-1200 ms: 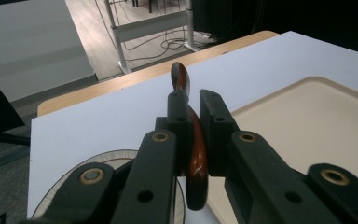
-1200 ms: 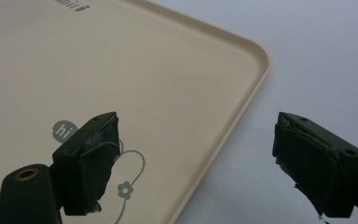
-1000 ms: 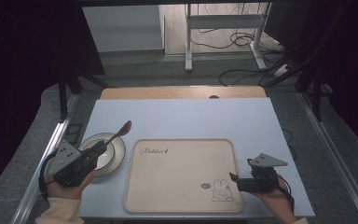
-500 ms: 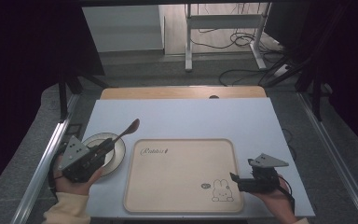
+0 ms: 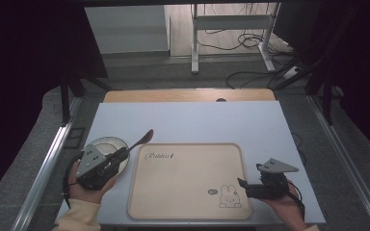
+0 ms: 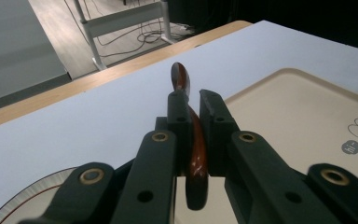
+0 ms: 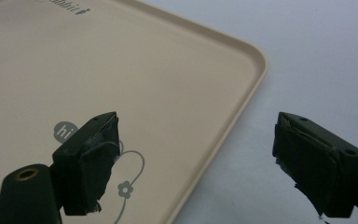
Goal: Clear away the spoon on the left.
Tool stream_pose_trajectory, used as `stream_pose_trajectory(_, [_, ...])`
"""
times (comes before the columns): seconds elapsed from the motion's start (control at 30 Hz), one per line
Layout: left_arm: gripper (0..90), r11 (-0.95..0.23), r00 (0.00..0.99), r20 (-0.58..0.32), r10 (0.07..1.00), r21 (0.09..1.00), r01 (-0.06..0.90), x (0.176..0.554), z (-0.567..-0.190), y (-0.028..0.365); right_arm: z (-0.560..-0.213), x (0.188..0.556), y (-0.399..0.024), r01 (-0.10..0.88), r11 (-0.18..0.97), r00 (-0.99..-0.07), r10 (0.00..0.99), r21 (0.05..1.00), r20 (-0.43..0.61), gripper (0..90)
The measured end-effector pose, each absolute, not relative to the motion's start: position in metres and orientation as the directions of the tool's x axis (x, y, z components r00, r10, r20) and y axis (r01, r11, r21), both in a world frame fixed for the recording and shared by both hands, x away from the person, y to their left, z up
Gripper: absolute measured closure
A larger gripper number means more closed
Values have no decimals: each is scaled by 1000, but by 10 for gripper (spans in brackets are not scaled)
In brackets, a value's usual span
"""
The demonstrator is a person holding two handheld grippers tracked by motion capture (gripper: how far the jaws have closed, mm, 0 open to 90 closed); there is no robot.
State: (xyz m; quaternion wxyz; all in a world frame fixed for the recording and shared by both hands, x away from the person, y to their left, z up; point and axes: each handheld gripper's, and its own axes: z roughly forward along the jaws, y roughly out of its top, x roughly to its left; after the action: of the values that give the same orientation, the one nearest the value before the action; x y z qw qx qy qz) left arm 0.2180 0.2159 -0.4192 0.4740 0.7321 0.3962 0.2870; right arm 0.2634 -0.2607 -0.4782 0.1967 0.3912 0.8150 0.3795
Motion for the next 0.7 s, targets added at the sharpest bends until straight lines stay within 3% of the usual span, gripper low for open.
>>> stream_pose_trajectory(0.7, [842,-288,571,57,819,902,322,234,-431,192,-479,263,-260,494,405,-615,788,769,-20,151])
